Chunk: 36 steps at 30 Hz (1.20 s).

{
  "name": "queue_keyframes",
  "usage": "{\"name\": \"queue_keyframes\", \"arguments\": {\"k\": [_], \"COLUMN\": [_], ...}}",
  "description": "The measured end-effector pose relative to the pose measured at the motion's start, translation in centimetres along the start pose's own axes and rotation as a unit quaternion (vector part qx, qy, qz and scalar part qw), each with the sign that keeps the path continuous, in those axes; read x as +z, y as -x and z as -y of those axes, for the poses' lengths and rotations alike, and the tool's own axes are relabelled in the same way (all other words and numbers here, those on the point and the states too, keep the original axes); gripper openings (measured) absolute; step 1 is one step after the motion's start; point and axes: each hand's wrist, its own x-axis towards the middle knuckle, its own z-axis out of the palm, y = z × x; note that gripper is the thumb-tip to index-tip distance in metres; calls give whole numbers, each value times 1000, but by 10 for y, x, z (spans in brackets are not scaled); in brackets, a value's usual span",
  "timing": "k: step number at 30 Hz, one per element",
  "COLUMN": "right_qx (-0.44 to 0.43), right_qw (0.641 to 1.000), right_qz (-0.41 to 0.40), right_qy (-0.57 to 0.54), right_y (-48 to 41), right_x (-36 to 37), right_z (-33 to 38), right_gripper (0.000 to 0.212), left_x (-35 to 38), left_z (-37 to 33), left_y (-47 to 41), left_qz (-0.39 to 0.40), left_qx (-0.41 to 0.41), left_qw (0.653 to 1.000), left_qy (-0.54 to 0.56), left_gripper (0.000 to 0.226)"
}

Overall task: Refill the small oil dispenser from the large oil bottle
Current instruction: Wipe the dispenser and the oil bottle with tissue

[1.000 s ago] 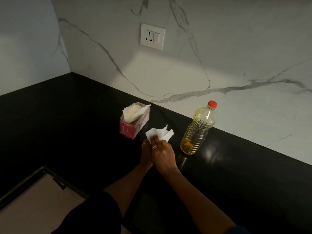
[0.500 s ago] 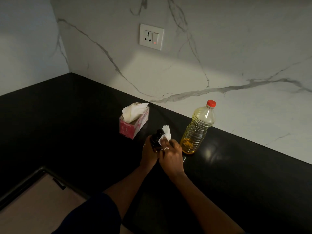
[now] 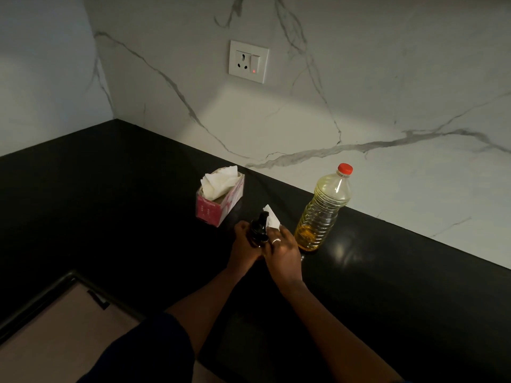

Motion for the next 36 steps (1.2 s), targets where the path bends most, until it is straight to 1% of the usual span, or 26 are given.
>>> {"name": "queue_keyframes", "arguments": {"k": [1, 3, 4, 6, 8, 10, 12, 14, 16, 18, 19, 21, 23, 24, 27, 28, 32, 36], "right_qx": [-20, -59, -75, -86, -73, -45, 6, 75, 135, 164, 183, 235, 280, 287, 278, 280, 291, 320], "right_qw": [1000, 996, 994, 992, 993, 996, 999, 993, 981, 970, 963, 943, 923, 917, 919, 918, 912, 890], "right_qz": [-8, -37, -51, -65, -55, -25, 28, 68, 67, 48, 49, 59, 58, 50, 28, 25, 30, 57], "right_qy": [15, 48, 57, 63, 76, 79, 24, -54, -122, -172, -193, -226, -257, -271, -277, -280, -287, -320], "right_y": [1, 1, 1, 1, 1, 2, 2, 3, 6, 9, 11, 12, 12, 12, 14, 14, 10, -7], "right_x": [0, 2, 3, 4, 7, 11, 13, 13, 13, 15, 16, 22, 24, 25, 26, 26, 26, 23], "right_z": [2, 6, 8, 11, 9, 5, 1, -2, -1, 3, 5, 7, 13, 16, 26, 28, 26, 16], "right_gripper": [32, 34, 35, 38, 40, 41, 43, 45, 46, 47, 46, 37, 33, 36, 60, 63, 62, 59], "left_x": [0, 2, 3, 4, 3, 2, 1, -2, -9, -18, -21, -27, -30, -30, -29, -28, -28, -29], "left_z": [0, -1, -1, -1, 0, 2, 0, -4, -12, -21, -26, -33, -37, -38, -36, -36, -38, -39], "left_y": [0, 0, -1, 0, 0, 2, 6, 9, 11, 12, 11, 7, 4, 3, 0, 0, 0, -1], "left_qz": [-3, -26, -40, -53, -53, -51, -51, -55, -33, 20, 45, 73, 77, 77, 72, 71, 72, 65], "left_qx": [7, 31, 52, 83, 73, 58, 68, 94, 108, 108, 109, 113, 120, 122, 138, 140, 132, 130], "left_qw": [1000, 999, 997, 988, 980, 979, 979, 980, 988, 994, 993, 991, 989, 988, 983, 982, 982, 981], "left_qy": [-6, -2, -27, -122, -179, -190, -186, -169, -103, -28, -9, -19, -40, -55, -101, -105, -112, -125], "left_gripper": [79, 71, 67, 65, 67, 67, 65, 64, 66, 69, 67, 55, 43, 39, 37, 37, 38, 38]}}
